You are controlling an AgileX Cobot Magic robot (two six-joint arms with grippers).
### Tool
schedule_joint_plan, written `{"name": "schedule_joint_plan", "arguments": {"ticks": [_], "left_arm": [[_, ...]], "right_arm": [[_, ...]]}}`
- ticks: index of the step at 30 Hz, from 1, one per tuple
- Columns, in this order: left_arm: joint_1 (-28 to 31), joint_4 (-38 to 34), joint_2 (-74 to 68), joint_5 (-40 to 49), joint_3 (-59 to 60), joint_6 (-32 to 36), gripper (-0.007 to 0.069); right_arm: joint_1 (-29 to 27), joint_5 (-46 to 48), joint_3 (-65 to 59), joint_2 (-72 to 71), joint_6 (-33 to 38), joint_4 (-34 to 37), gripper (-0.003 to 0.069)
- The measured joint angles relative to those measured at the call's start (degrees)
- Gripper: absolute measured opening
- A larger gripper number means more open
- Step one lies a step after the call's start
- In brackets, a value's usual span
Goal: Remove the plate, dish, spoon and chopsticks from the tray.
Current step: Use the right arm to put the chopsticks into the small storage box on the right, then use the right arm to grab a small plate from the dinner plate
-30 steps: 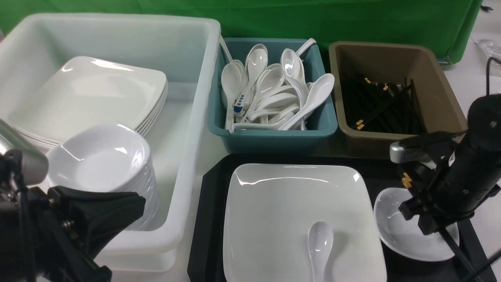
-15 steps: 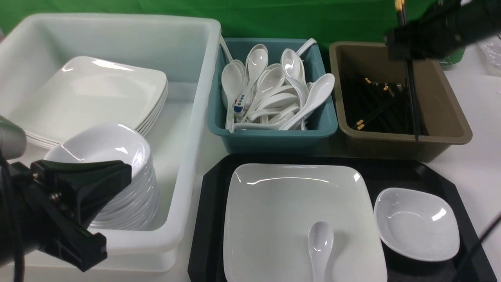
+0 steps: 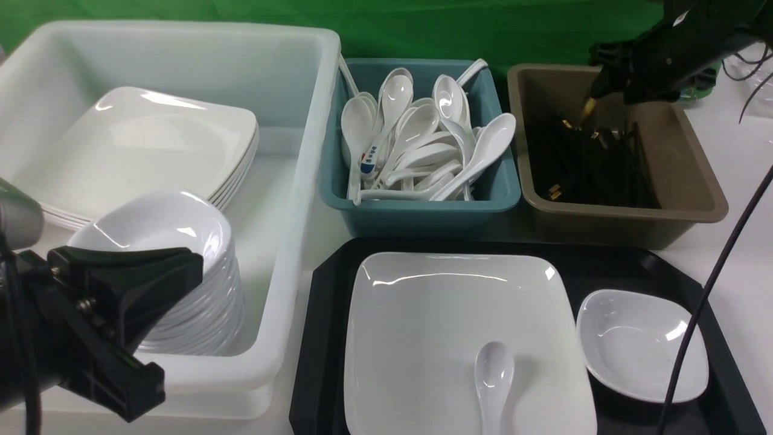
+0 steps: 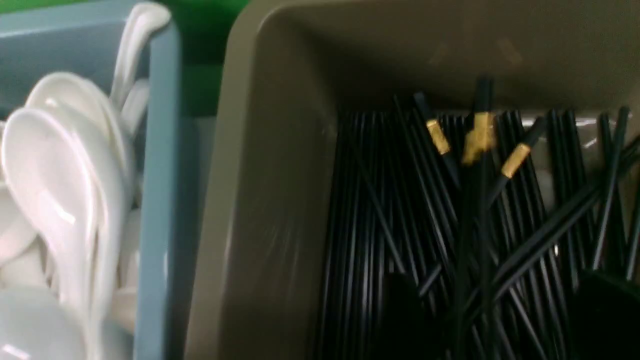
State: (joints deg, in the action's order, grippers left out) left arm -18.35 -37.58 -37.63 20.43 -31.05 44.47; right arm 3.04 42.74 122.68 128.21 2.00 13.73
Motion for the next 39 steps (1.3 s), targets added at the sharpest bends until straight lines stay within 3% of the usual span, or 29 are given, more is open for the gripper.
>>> {"name": "schedule_joint_plan", "arguments": {"ticks": [2,4,6,7,8,11,15,20,22,25,31,39], "left_arm": [[0.0,0.0,0.0,0.0,0.0,0.2,0.0018],[0.0,0.0,0.0,0.0,0.0,0.2,0.0018],[0.0,0.0,0.0,0.0,0.0,0.2,0.0018],[0.0,0.0,0.0,0.0,0.0,0.2,0.0018],[0.0,0.0,0.0,0.3,0.0,0.2,0.0018],[0.0,0.0,0.0,0.9,0.0,0.2,0.0018],[0.0,0.0,0.0,2.3,0.0,0.2,0.0018],[0.0,0.0,0.0,3.0,0.0,0.2,0.0018],[0.0,0.0,0.0,3.6,0.0,0.2,0.0018],[0.0,-0.5,0.0,4.4,0.0,0.2,0.0018],[0.0,-1.1,0.0,4.5,0.0,0.2,0.0018],[0.0,-1.2,0.0,4.7,0.0,0.2,0.0018]], "right_arm": [[0.1,3.7,0.1,-2.3,0.8,-0.4,0.0523],[0.1,6.6,0.1,-4.2,1.9,-1.0,0.0486],[0.3,11.2,0.1,-7.5,4.2,-2.2,0.038],[0.4,12.3,0.1,-7.8,4.9,-2.3,0.0367],[1.1,16.8,-0.1,-10.5,6.6,-4.3,0.0267],[5.1,22.0,-4.4,-16.7,8.2,-11.0,0.0173],[12.2,21.9,-19.9,-27.0,12.0,-19.7,0.0211],[18.3,21.5,-39.1,-35.9,15.0,-21.1,0.0265],[20.9,16.8,-52.9,-40.9,16.7,-21.4,0.0314],[21.9,10.0,-62.8,-42.5,17.9,-21.7,0.038],[22.2,1.3,-72.4,-41.6,18.5,-21.3,0.0506],[22.2,-7.3,-74.9,-37.1,22.0,-21.7,0.0515]]}}
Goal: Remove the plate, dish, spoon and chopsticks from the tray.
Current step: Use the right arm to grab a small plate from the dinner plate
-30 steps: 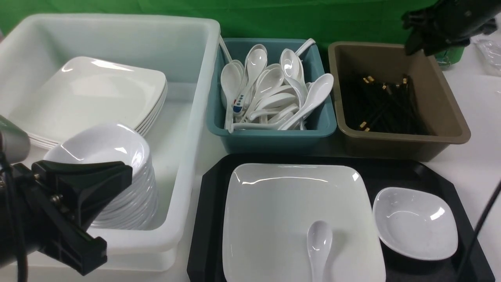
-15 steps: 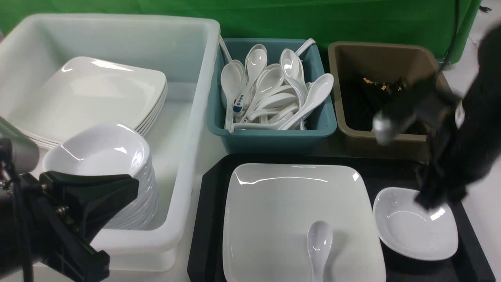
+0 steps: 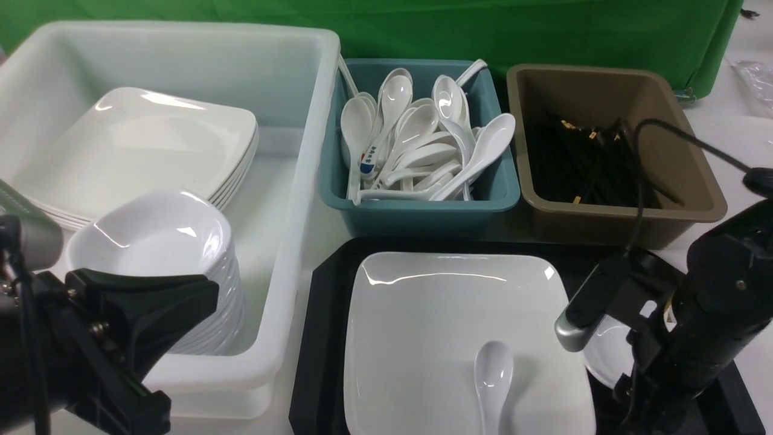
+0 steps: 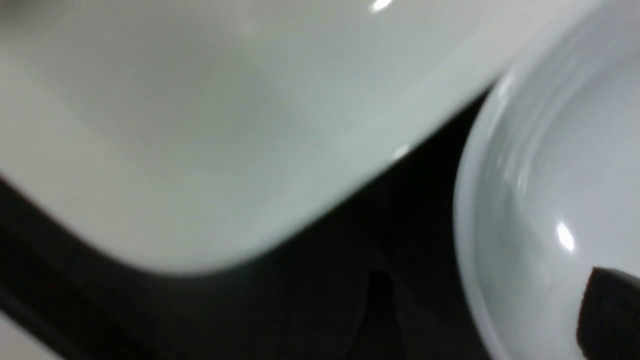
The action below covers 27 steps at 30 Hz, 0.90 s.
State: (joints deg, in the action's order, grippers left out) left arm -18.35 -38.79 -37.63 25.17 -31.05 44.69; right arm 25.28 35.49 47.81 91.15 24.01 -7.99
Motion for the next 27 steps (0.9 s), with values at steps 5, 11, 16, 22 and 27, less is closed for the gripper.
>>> {"name": "schedule_joint_plan", "arguments": {"ticks": [5,11,16,22,27], "left_arm": [[0.0,0.0,0.0,0.0,0.0,0.1,0.0018],[0.0,0.0,0.0,0.1,0.0,0.1,0.0018],[0.0,0.0,0.0,0.1,0.0,0.1,0.0018],[0.0,0.0,0.6,1.1,0.0,0.1,0.0018],[0.0,0.6,0.7,1.6,0.0,0.1,0.0018]], "right_arm": [[0.0,-3.9,0.0,3.4,3.5,-1.3,0.0503],[0.0,-5.3,0.0,4.5,4.2,-2.5,0.031],[0.1,-6.7,0.5,4.1,5.0,-3.5,0.0208],[2.5,0.9,2.0,0.3,2.4,-3.9,0.014],[6.7,11.2,6.6,-8.0,-3.0,-2.9,0.0057]]}}
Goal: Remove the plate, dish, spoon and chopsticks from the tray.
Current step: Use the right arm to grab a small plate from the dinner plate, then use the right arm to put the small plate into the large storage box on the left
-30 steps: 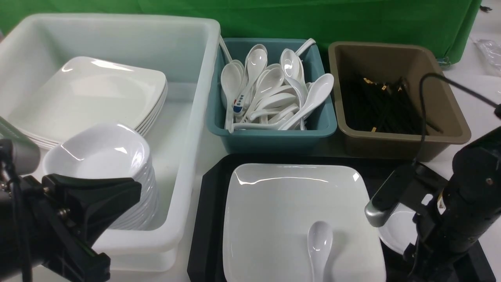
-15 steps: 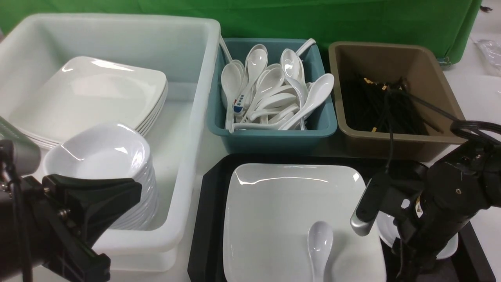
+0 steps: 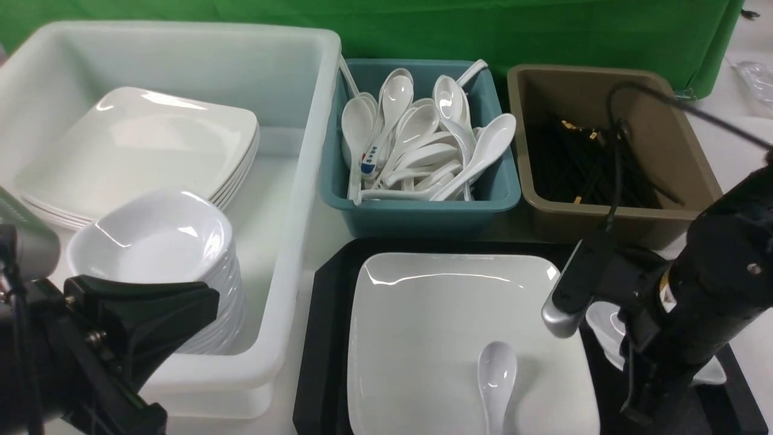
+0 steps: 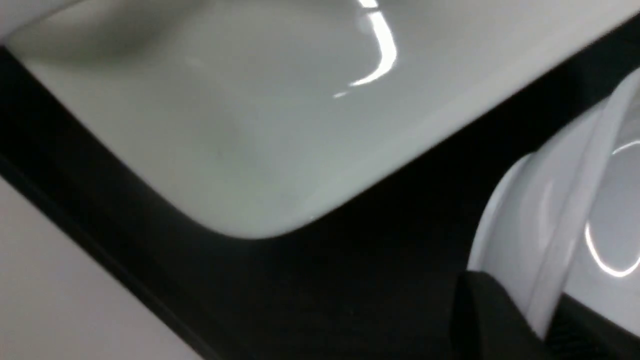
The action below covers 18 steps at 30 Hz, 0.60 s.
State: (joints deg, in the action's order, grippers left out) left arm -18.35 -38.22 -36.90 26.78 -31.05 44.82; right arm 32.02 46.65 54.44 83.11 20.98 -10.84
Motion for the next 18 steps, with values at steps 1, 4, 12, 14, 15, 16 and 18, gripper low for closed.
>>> {"name": "schedule_joint_plan", "arguments": {"ticks": [1,4,12,14,15,16,18], "left_arm": [[0.0,0.6,0.0,0.3,0.0,0.0,0.0018],[0.0,4.2,0.0,2.5,-0.9,-1.2,0.0018],[0.0,35.4,3.1,21.2,-14.3,-32.9,0.0018],[0.0,39.6,4.7,25.0,-15.5,-36.3,0.0018],[0.0,46.6,7.6,29.7,-17.3,-41.5,0.0018],[0.0,48.4,8.9,31.3,-17.6,-42.8,0.0018],[0.0,53.3,13.2,35.1,-18.1,-45.8,0.0018]], "right_arm": [[1.0,2.0,1.9,-1.8,-1.3,0.0,0.0057],[5.3,5.8,8.6,-5.3,-3.9,-0.4,0.0057],[24.4,2.1,31.8,4.3,-2.8,-0.2,0.0055],[26.5,1.5,36.7,8.6,-1.9,-0.1,0.0055],[28.3,1.1,42.5,13.7,-0.8,0.0,0.0055],[29.1,1.1,46.2,16.3,-0.4,0.0,0.0055],[30.4,1.0,54.2,23.7,0.8,0.0,0.0055]]}}
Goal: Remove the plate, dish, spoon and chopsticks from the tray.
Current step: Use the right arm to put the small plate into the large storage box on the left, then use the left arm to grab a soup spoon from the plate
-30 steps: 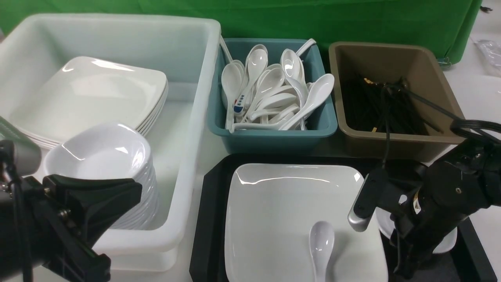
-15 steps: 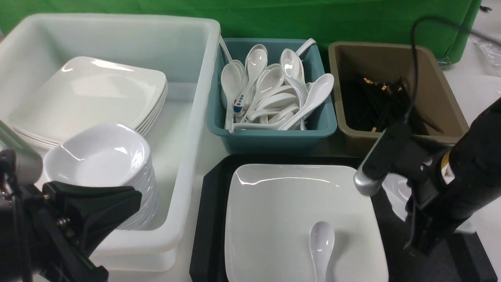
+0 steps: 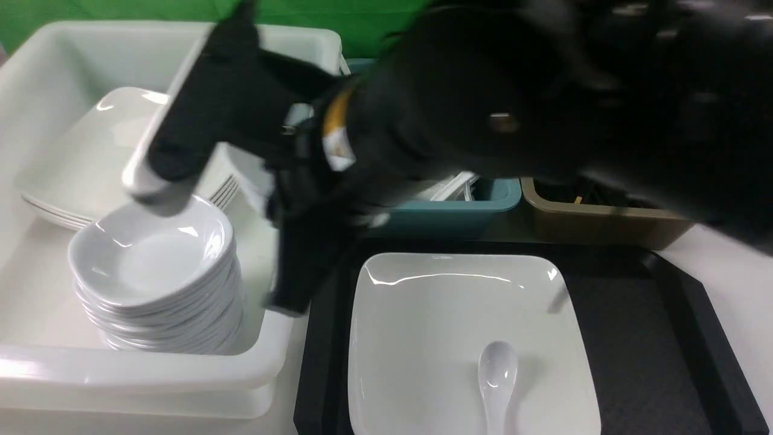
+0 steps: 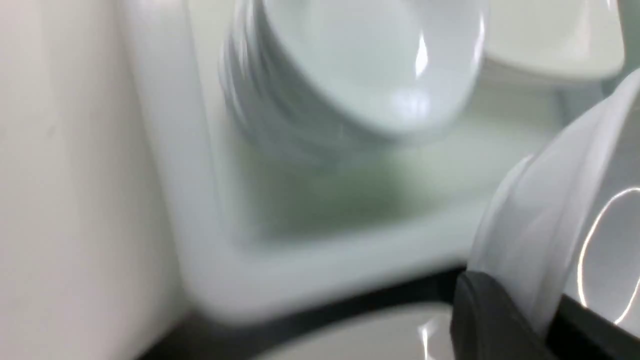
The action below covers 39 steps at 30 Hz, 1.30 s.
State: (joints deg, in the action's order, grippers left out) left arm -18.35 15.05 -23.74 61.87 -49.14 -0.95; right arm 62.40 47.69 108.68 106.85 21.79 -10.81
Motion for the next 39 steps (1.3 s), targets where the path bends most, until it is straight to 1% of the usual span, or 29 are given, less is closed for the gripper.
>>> {"name": "schedule_joint_plan", "arguments": {"ticks": [3,8,14,16,17,18,20,22,23,25,26,28,30,31,33,34,35,37,39], "left_arm": [[0.0,1.9,4.1,3.5,-0.3,-1.1,0.0018],[0.0,2.1,5.8,6.7,-0.3,-0.5,0.0018],[0.0,2.0,5.8,6.8,-0.3,-0.2,0.0018],[0.0,1.2,5.8,6.4,-0.3,0.6,0.0018],[0.0,0.1,5.8,6.1,-0.3,1.4,0.0018],[0.0,-0.2,5.8,5.9,-0.3,1.5,0.0018],[0.0,-1.8,5.8,5.3,-0.3,3.0,0.0018],[0.0,-4.3,5.8,4.6,-0.3,5.3,0.0018],[0.0,-4.7,5.8,4.4,-0.3,5.7,0.0018],[0.0,-5.4,5.8,3.3,-0.3,6.4,0.0018],[0.0,-5.4,5.8,3.0,-0.3,6.4,0.0018],[0.0,-5.7,5.8,1.2,-0.3,6.7,0.0018],[0.0,-5.9,5.8,0.3,-0.3,6.7,0.0018],[0.0,-6.3,5.7,-0.3,-0.3,6.7,0.0018],[0.0,-6.9,5.2,-1.1,-0.3,6.7,0.0018],[0.0,-7.1,5.1,-1.1,-0.3,6.7,0.0018],[0.0,-7.6,4.1,-1.3,-0.3,6.7,0.0018],[0.0,-9.4,1.5,-1.5,-0.3,6.8,0.0018],[-0.2,-12.2,-1.7,-1.2,-0.3,7.0,0.0018]], "right_arm": [[0.5,0.0,10.6,9.1,0.4,0.4,0.0055],[0.6,-0.1,22.8,19.9,0.6,1.9,0.0055],[0.7,-1.5,26.6,24.1,1.1,2.1,0.0062],[0.8,-1.5,27.0,24.8,1.2,2.3,0.0095],[1.1,-0.8,27.0,25.2,1.2,2.4,0.0146],[1.1,-0.6,27.0,25.2,1.2,2.4,0.0153],[1.6,0.6,27.0,25.4,1.2,2.4,0.0227],[2.6,2.7,27.0,25.4,1.2,2.4,0.0337],[3.0,3.5,27.0,25.0,1.2,2.4,0.0372],[3.7,5.6,27.0,24.2,1.2,2.5,0.0414],[3.8,5.6,27.0,24.1,1.2,2.5,0.0414],[4.4,10.2,27.0,22.5,1.2,2.2,0.043],[4.4,14.2,27.0,21.1,1.2,1.4,0.0419],[4.5,16.8,27.0,20.2,1.1,0.3,0.0394],[4.5,17.2,27.0,18.7,-1.0,-2.6,0.0337],[4.5,17.2,27.0,18.5,-1.3,-2.9,0.033],[4.5,17.2,26.8,17.2,-3.4,-5.3,0.0269],[4.3,17.2,24.5,13.9,-6.5,-7.4,0.017],[3.5,17.2,20.2,9.4,-9.6,-8.0,0.0104]]}}
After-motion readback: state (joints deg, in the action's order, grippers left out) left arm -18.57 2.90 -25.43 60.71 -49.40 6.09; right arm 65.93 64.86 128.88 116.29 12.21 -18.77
